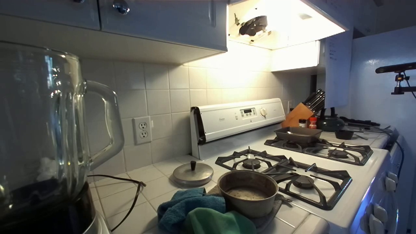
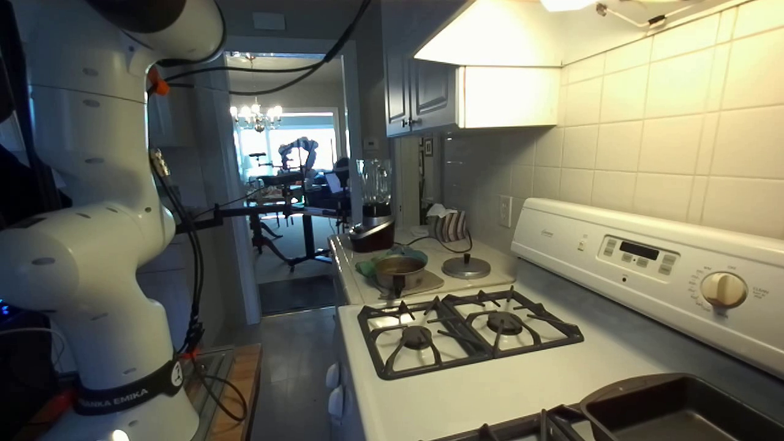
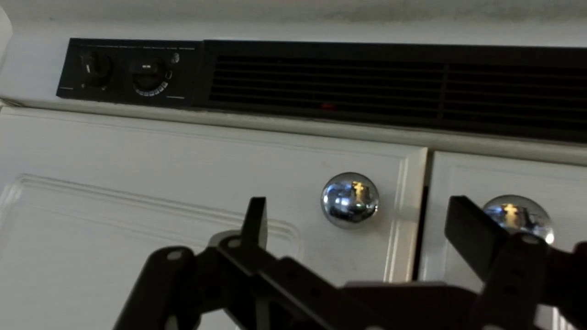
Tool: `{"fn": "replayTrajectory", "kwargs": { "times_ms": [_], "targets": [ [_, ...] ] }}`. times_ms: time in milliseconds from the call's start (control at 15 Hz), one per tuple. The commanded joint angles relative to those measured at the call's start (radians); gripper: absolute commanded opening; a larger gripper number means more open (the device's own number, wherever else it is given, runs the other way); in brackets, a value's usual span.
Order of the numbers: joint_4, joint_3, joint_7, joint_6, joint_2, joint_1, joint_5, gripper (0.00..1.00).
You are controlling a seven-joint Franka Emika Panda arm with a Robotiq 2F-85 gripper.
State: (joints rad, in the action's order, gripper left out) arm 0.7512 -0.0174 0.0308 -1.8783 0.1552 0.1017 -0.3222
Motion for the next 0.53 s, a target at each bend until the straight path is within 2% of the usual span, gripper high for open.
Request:
{"fn": "replayTrajectory", "kwargs": {
  "times_ms": [0, 133, 200, 267, 333, 467],
  "targets": [
    [-0.053, -0.007, -0.036, -0.017, 0.031, 0.008, 0.041, 1.00],
    [-0.053, -0.008, -0.038, -0.020, 0.032, 0.008, 0.048, 1.00],
    [-0.053, -0.007, -0.041, -0.016, 0.031, 0.008, 0.053, 0.96],
    [-0.053, -0.007, -0.040, -0.013, 0.031, 0.007, 0.053, 0.82],
    [-0.053, -0.006, -0.039, -0.013, 0.032, 0.007, 0.054, 0.72],
    [-0.054, -0.005, -0.039, -0.028, 0.034, 0.007, 0.051, 0.61]
  ]
}}
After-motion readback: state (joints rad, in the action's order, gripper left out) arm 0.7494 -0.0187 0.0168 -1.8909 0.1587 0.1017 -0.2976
